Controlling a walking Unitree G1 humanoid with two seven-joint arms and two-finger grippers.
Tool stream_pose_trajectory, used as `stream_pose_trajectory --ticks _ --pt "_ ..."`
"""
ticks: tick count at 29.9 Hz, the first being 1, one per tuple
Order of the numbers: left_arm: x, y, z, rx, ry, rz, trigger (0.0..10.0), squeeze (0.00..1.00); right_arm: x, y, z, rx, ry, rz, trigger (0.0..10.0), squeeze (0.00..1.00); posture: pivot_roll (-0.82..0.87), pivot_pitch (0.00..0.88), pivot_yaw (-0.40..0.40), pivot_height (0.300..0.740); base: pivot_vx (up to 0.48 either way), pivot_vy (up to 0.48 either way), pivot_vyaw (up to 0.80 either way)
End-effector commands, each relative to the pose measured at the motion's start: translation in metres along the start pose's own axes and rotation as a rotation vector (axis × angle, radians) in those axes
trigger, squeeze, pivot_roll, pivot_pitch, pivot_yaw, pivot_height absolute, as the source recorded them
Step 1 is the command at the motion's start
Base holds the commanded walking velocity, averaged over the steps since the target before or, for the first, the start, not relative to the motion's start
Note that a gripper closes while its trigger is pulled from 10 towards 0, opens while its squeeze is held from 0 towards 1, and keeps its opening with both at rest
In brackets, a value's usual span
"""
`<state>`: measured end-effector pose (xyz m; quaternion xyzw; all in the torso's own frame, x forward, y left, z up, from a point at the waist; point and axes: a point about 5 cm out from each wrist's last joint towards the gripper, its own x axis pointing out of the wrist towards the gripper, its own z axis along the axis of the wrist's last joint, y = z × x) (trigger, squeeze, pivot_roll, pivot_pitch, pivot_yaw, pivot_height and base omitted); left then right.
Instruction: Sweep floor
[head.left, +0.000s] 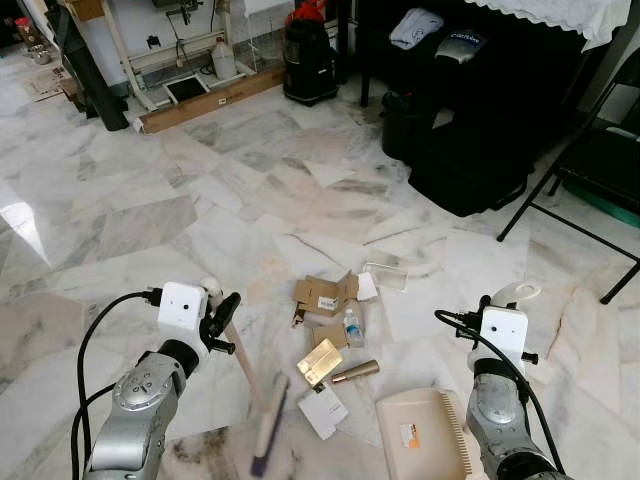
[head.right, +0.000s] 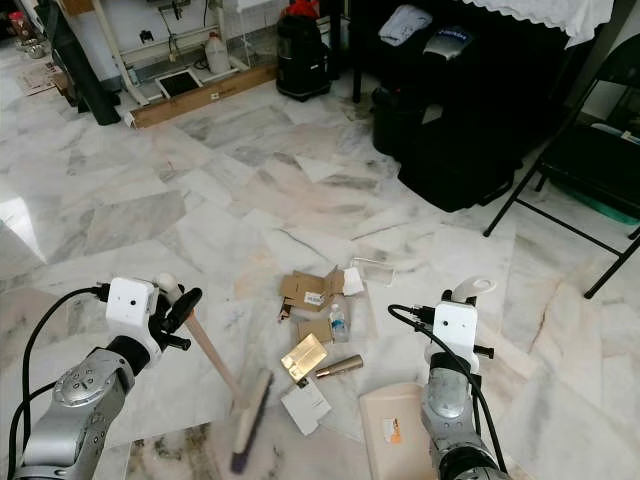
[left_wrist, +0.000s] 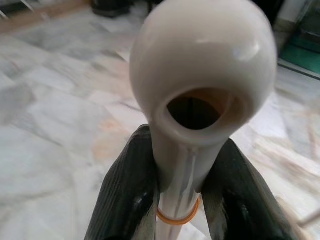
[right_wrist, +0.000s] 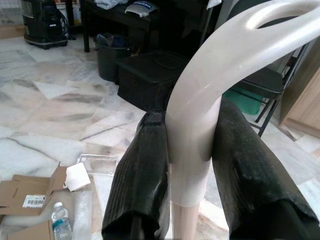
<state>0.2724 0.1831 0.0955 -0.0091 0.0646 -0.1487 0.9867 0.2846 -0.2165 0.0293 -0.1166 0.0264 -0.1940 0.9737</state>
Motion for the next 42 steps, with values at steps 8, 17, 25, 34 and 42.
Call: stream_pose_trajectory --ticks 8,17,25,34,42 --pt "-0.002 -0.003 0.000 -0.157 0.014 -0.062 10.0 0.00 -0.006 -0.001 -0.012 -0.014 0.072 0.012 10.0 0.00 0.16 0.085 0.046 0.740 0.000 0.000 0.00" --pt "0.000 -0.016 0.008 -0.203 0.008 -0.171 10.0 0.00 -0.006 -0.003 -0.013 -0.013 0.077 0.005 10.0 0.00 0.16 0.088 0.049 0.740 0.000 0.000 0.00" --pt "-0.005 -0.019 0.021 -0.202 -0.011 -0.276 10.0 0.00 -0.005 -0.003 -0.012 -0.013 0.078 0.003 10.0 0.00 0.16 0.098 0.047 0.740 0.000 0.000 0.00" --pt "-0.002 0.007 0.035 -0.109 -0.087 -0.103 10.0 0.00 -0.006 -0.001 -0.013 -0.011 0.080 0.008 10.0 0.00 0.16 0.087 0.050 0.740 0.000 0.000 0.00" --pt "-0.002 0.003 0.034 -0.101 -0.101 -0.093 10.0 0.00 -0.005 -0.002 -0.012 -0.012 0.080 0.006 10.0 0.00 0.16 0.089 0.047 0.740 0.000 0.000 0.00"
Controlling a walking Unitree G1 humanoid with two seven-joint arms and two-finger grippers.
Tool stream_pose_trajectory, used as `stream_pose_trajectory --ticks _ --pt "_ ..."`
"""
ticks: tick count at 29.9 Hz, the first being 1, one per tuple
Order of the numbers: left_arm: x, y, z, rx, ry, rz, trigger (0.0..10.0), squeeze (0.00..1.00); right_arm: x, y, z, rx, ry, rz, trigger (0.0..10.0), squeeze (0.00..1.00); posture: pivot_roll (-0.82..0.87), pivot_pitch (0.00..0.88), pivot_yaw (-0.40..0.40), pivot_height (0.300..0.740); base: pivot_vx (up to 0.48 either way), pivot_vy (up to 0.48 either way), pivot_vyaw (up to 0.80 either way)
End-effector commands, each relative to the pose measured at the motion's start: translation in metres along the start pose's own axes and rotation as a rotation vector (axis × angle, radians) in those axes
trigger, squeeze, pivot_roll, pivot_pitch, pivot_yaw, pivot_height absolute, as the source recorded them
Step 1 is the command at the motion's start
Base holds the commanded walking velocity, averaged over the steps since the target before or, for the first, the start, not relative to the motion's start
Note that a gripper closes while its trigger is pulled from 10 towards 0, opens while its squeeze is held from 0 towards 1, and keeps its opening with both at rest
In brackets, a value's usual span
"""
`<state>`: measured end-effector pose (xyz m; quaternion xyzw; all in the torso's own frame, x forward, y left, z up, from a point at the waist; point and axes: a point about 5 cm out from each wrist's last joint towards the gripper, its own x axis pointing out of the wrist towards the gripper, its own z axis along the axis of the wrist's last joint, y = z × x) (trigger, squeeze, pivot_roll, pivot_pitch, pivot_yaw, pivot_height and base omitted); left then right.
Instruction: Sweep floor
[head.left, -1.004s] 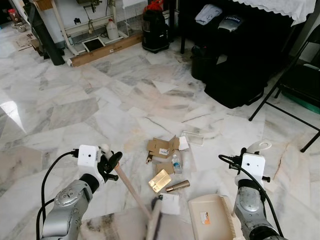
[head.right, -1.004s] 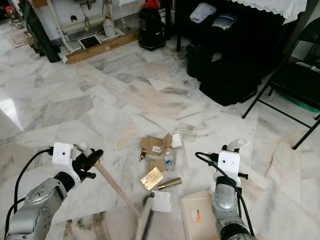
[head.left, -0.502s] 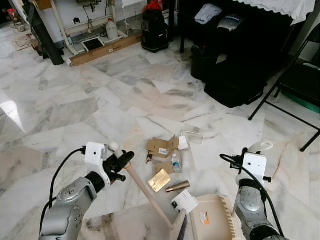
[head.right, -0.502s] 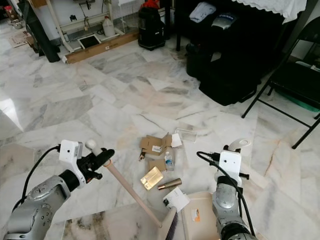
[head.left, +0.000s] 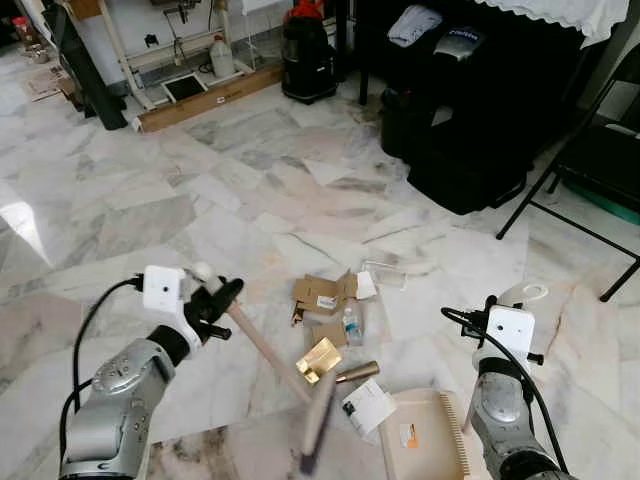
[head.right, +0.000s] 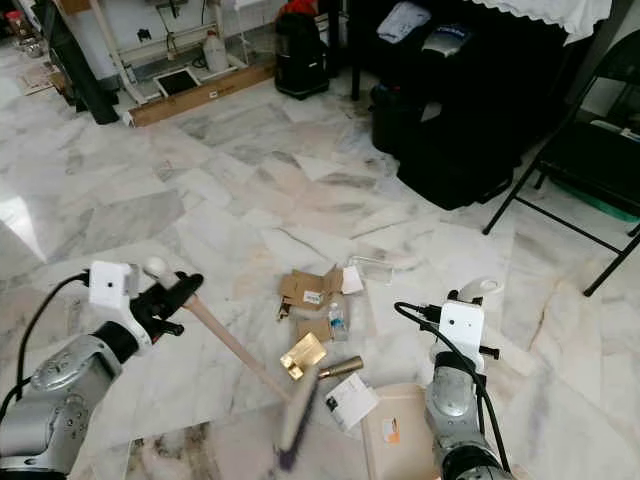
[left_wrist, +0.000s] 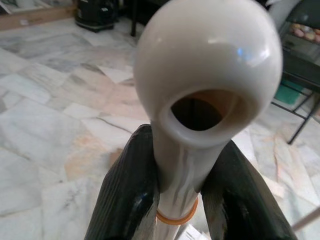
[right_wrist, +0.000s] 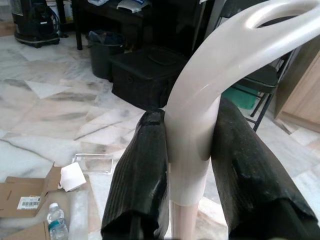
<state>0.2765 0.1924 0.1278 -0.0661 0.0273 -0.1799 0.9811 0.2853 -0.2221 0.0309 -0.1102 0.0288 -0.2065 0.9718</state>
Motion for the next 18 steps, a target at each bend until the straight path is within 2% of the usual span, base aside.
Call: stream_pose_trajectory --ticks 1,4,18 --pt "0.002 -0.006 0.000 -0.004 -0.010 -0.022 10.0 0.00 -0.008 0.003 -0.013 -0.025 0.070 0.030 10.0 0.00 0.16 0.089 0.047 0.740 0.000 0.000 0.00" --pt "0.002 -0.008 -0.007 0.029 0.014 -0.018 10.0 0.00 -0.007 0.002 -0.012 -0.025 0.068 0.030 10.0 0.00 0.15 0.096 0.046 0.740 0.000 0.000 0.00" --pt "0.003 -0.007 -0.018 0.055 0.043 -0.004 10.0 0.00 -0.005 0.002 -0.010 -0.021 0.061 0.026 10.0 0.00 0.15 0.113 0.047 0.740 0.000 0.000 0.00"
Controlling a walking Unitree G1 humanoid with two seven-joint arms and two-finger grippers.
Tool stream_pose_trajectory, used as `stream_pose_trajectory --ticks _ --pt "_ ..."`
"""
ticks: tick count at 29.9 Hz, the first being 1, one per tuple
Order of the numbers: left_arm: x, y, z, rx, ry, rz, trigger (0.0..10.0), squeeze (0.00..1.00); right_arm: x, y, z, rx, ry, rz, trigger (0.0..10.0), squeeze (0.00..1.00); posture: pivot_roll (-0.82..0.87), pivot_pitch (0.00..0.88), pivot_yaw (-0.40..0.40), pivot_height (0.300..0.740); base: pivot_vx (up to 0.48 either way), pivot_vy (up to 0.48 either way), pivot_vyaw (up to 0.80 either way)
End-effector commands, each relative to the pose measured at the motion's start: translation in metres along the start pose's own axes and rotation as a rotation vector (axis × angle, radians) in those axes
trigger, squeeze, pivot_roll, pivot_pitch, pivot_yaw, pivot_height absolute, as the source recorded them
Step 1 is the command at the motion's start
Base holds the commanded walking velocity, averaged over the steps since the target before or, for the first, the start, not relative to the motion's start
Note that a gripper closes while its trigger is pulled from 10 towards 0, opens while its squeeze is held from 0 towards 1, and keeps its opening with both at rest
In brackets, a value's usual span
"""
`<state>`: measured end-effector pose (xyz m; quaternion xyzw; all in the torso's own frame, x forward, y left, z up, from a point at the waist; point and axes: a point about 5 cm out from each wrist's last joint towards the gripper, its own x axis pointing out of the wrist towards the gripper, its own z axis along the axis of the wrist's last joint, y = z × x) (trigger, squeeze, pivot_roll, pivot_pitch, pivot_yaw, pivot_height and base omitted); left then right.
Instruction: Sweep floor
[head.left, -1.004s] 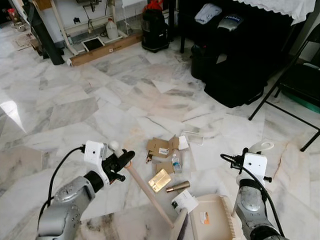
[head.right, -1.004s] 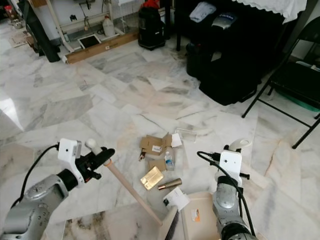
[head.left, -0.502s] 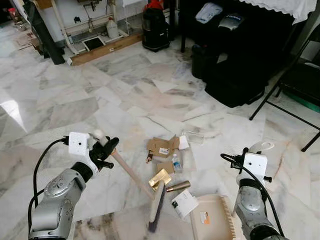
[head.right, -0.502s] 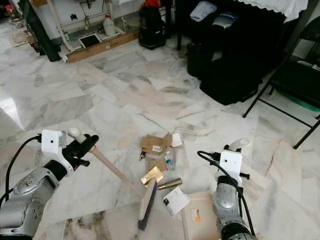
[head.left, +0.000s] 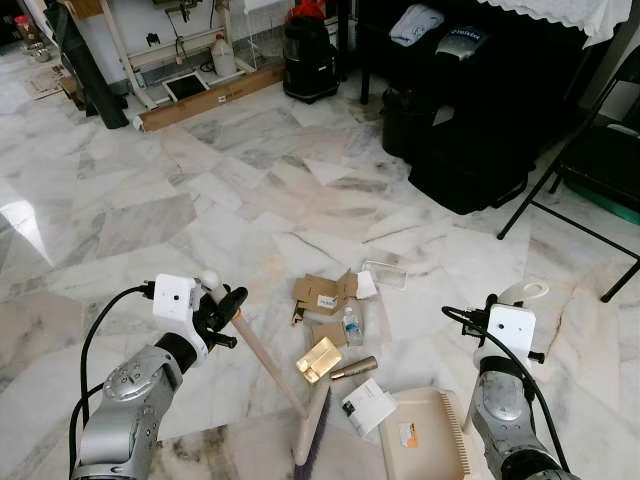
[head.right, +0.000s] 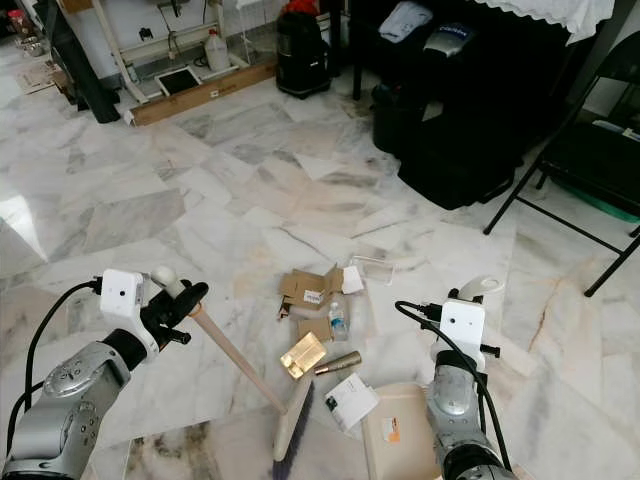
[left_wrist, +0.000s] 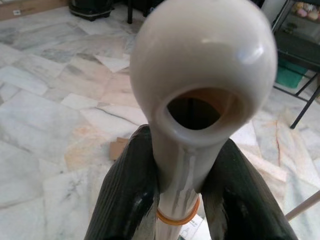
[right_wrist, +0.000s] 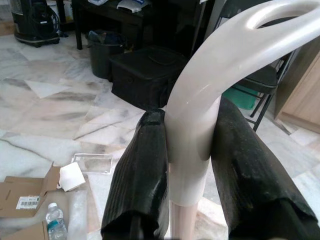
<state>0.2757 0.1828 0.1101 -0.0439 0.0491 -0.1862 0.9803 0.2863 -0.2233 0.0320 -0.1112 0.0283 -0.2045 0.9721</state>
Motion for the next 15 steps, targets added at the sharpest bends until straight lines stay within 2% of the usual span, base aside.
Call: stream_pose_trajectory --ticks 1,9,15 --pt "0.000 -0.001 0.000 0.019 -0.008 0.005 10.0 0.00 -0.006 0.003 -0.011 -0.020 0.063 0.022 10.0 0.00 0.15 0.113 0.047 0.740 0.000 0.000 0.00" --pt "0.005 -0.007 -0.019 0.007 0.064 0.013 10.0 0.00 -0.005 0.003 -0.009 -0.018 0.059 0.018 10.0 0.00 0.14 0.119 0.052 0.740 0.000 0.000 0.00" --pt "0.008 -0.012 -0.018 -0.007 0.058 -0.004 10.0 0.00 -0.005 0.002 -0.009 -0.015 0.058 0.015 10.0 0.00 0.14 0.118 0.053 0.740 0.000 0.000 0.00"
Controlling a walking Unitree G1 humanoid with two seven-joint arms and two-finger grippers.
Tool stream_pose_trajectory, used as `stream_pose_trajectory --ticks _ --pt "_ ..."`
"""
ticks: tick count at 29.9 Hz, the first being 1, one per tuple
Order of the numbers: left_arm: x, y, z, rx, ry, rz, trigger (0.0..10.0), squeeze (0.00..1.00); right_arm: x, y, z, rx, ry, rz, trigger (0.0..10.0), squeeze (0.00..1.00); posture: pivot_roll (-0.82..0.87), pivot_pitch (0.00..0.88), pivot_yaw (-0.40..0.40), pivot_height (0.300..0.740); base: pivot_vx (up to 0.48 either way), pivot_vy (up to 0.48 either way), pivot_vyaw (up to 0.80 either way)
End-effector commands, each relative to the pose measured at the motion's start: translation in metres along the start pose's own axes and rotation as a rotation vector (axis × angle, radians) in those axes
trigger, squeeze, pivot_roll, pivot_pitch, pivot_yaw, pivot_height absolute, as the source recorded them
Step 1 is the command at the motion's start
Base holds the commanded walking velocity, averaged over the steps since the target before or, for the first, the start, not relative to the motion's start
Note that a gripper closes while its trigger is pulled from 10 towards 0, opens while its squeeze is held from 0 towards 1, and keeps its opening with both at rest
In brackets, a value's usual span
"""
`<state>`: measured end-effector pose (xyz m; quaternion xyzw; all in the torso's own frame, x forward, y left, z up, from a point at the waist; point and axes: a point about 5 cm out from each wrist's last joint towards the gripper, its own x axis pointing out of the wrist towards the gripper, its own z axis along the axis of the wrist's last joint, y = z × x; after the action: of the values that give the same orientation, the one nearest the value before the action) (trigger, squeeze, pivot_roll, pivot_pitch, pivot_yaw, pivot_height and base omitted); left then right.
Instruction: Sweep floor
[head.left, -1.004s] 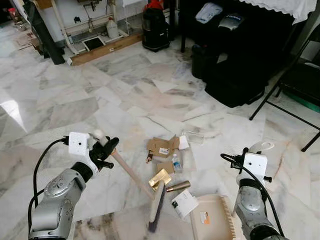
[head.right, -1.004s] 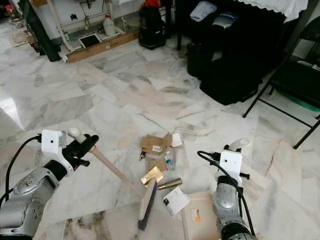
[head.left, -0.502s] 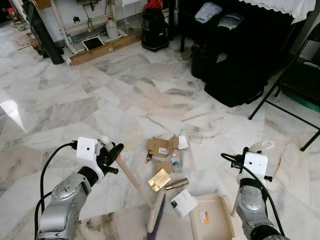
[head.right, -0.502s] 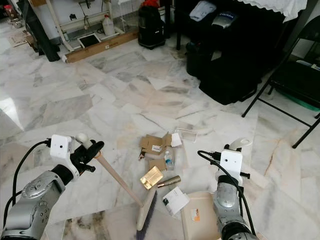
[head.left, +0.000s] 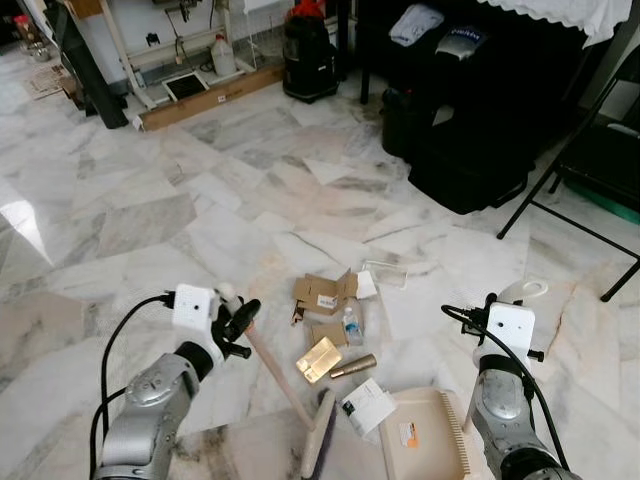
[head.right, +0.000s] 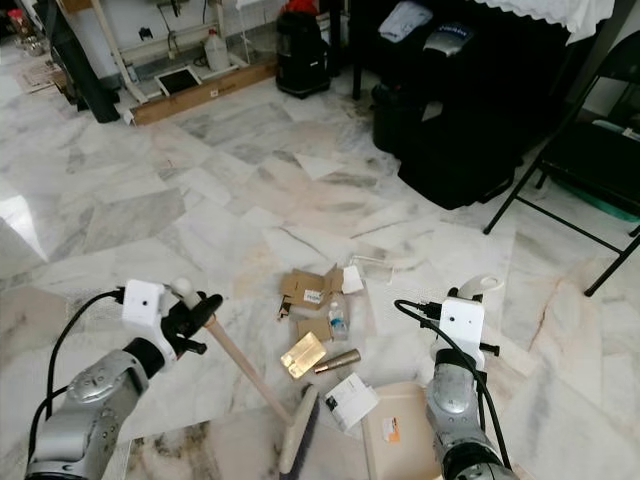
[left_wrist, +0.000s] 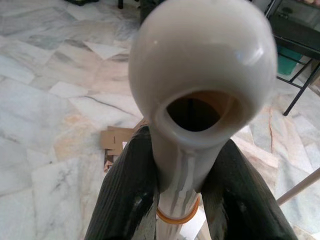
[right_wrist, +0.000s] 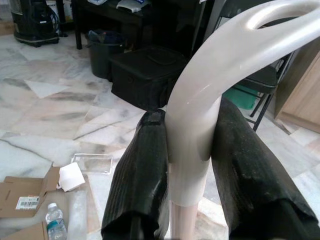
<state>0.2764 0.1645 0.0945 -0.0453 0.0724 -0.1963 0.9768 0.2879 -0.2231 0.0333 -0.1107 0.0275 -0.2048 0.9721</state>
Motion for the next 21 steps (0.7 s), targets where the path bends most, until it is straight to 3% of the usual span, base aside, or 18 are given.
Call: stream_pose_trajectory --ticks 1,17,21 --pt "-0.001 0.003 -0.001 0.000 0.010 0.013 10.0 0.00 -0.006 0.002 -0.011 -0.015 0.060 0.016 10.0 0.00 0.14 0.116 0.054 0.740 0.000 0.000 0.00" --pt "0.005 -0.015 0.019 -0.046 -0.017 -0.182 10.0 0.00 -0.005 0.000 -0.010 -0.009 0.059 0.010 10.0 0.00 0.14 0.089 0.062 0.740 0.000 0.000 0.00" --pt "0.005 -0.020 0.022 -0.109 -0.024 -0.230 10.0 0.00 -0.005 0.001 -0.010 -0.009 0.058 0.010 10.0 0.00 0.14 0.084 0.061 0.740 0.000 0.000 0.00"
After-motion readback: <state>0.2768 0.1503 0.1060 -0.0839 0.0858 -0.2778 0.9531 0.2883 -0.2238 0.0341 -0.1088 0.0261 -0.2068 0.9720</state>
